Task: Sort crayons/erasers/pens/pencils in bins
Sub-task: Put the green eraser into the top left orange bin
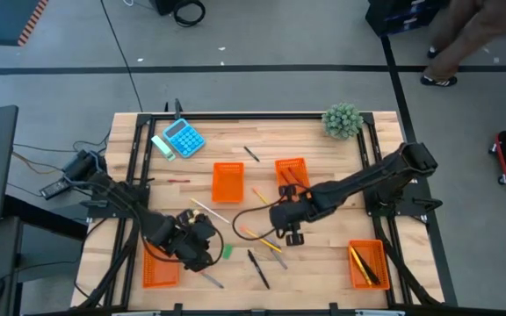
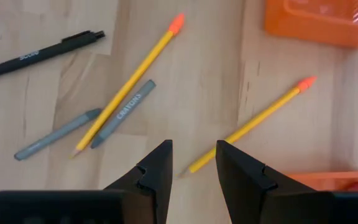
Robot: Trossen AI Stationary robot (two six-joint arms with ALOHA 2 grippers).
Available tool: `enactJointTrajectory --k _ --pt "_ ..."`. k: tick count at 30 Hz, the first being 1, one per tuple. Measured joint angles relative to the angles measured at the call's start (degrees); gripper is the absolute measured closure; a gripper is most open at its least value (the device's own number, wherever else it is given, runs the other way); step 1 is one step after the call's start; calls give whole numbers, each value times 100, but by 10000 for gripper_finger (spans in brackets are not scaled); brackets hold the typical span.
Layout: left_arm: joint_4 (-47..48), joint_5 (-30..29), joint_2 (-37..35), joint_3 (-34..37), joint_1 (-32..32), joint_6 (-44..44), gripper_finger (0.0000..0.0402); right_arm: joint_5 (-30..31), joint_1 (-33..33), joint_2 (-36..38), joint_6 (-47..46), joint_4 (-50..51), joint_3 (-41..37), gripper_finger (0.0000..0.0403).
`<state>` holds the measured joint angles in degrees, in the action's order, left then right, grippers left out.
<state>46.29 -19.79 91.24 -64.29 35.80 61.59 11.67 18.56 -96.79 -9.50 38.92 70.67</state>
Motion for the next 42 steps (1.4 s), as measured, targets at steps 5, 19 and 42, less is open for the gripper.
enactJointTrajectory --k 5,19,42 --pt "-125 -180 221 2 -304 -228 261 428 208 0 55 -2 -10 273" --pt "-1610 -789 1489 2 -471 -528 195 541 738 0 -1680 991 -907 273" --pt "-1796 -246 1690 -63 -24 -241 195 954 1296 0 -3639 896 -1021 273"
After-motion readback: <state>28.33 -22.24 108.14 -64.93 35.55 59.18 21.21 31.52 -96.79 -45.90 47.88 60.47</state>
